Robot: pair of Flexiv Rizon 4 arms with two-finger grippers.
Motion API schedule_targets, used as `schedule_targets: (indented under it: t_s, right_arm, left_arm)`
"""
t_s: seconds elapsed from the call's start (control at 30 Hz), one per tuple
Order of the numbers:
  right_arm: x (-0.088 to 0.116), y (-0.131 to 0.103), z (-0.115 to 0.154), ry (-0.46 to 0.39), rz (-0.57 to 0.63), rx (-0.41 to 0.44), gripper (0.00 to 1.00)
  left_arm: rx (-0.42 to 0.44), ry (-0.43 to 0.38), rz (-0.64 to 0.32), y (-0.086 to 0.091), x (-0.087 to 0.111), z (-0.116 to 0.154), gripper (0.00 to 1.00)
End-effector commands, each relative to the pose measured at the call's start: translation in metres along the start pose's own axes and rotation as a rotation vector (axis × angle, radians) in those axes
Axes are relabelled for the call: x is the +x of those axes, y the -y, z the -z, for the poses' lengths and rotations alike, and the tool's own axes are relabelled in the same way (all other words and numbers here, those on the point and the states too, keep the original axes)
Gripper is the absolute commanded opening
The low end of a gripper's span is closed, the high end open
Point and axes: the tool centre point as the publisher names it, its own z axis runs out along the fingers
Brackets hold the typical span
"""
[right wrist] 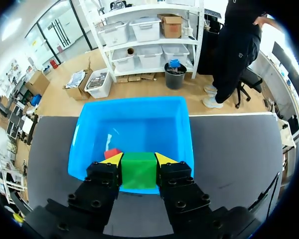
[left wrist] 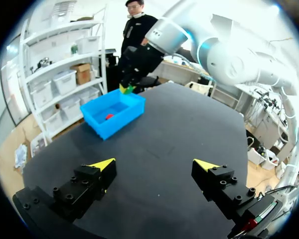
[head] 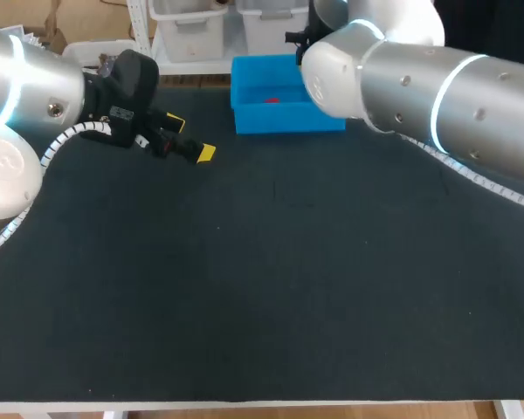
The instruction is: Use the left arm to pick the red cube and place it into the blue plastic box first, then use the right arm to grasp the green cube and put it into the same blue plastic box after the first action is fully finished.
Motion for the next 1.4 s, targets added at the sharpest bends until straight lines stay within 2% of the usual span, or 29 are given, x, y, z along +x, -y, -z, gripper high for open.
schedule_targets:
  t_s: [0.03,0.53,1.13,1.17,1.23,1.27,1.4]
  right_arm:
    - [-0.008,-0.001,-0.011,-0.021,-0.002,0.002,0.0]
    - [-0.004,0.007,-0.05,-0.088,-0.025,0.019,0.0]
    - [-0.012,0.009,-0.06,-0.105,-0.034,0.021,0.0]
    - [-0.012,0.01,-0.06,-0.106,-0.034,0.02,0.24]
    - [-0.012,0.01,-0.059,-0.108,-0.032,0.02,0.55]
    - [-0.012,0.01,-0.059,-0.109,-0.031,0.02,0.99]
    - [-0.013,0.009,-0.055,-0.107,-0.031,0.02,1.0]
  left_arm:
    - [0.007,0.012,-0.004,-0.002,0.003,0.0,1.0]
    - [0.007,0.012,-0.004,-0.002,0.003,0.0,1.0]
    - [0.007,0.012,-0.004,-0.002,0.003,0.0,1.0]
    - [0.007,0.012,-0.004,-0.002,0.003,0.0,1.0]
    - [0.007,0.012,-0.004,-0.002,0.003,0.0,1.0]
    - [0.007,0.012,-0.004,-0.002,0.003,0.0,1.0]
    - [0.007,0.012,-0.004,-0.002,0.003,0.0,1.0]
